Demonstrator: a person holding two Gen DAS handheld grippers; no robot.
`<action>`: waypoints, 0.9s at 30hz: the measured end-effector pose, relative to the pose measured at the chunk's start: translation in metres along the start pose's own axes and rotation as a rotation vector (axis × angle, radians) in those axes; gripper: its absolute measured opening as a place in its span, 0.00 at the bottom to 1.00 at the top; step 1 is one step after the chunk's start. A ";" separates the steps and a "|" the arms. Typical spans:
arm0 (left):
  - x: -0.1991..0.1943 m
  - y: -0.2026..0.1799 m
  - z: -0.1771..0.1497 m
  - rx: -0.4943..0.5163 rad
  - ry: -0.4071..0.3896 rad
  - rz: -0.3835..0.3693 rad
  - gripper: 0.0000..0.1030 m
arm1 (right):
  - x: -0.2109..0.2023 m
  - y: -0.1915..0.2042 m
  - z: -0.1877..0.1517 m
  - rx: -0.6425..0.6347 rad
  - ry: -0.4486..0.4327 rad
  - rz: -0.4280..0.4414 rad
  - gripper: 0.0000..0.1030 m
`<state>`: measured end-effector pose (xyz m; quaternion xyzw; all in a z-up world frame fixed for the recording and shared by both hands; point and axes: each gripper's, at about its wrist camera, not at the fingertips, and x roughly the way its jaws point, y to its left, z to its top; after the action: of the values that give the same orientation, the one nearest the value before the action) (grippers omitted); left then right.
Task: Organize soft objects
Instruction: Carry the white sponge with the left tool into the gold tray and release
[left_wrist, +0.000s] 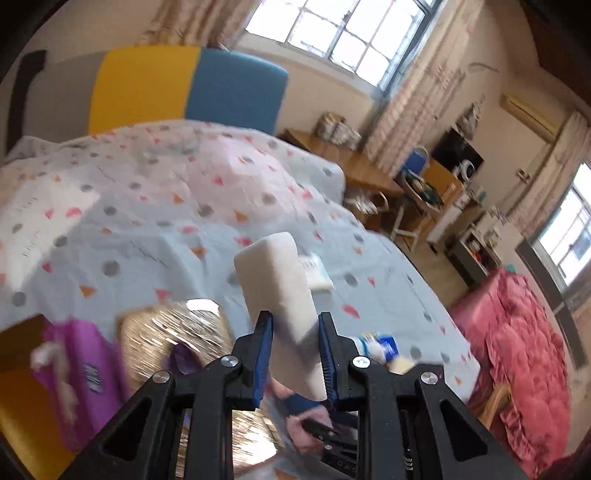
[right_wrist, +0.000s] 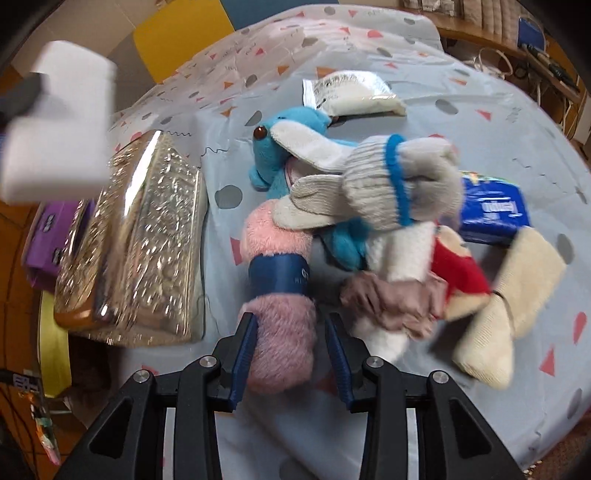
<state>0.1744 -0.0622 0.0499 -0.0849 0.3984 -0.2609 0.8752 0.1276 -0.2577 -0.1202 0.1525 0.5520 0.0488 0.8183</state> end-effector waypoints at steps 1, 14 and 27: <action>-0.007 0.009 0.006 -0.013 -0.018 0.011 0.24 | 0.004 0.002 0.002 -0.005 0.006 0.008 0.37; -0.089 0.160 0.018 -0.223 -0.170 0.264 0.24 | 0.014 0.027 0.004 -0.114 -0.001 -0.036 0.34; -0.090 0.256 -0.116 -0.416 -0.029 0.388 0.24 | 0.012 0.033 -0.012 -0.142 -0.018 -0.058 0.34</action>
<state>0.1390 0.2098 -0.0599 -0.1885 0.4397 0.0004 0.8782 0.1235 -0.2215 -0.1249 0.0786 0.5441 0.0628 0.8330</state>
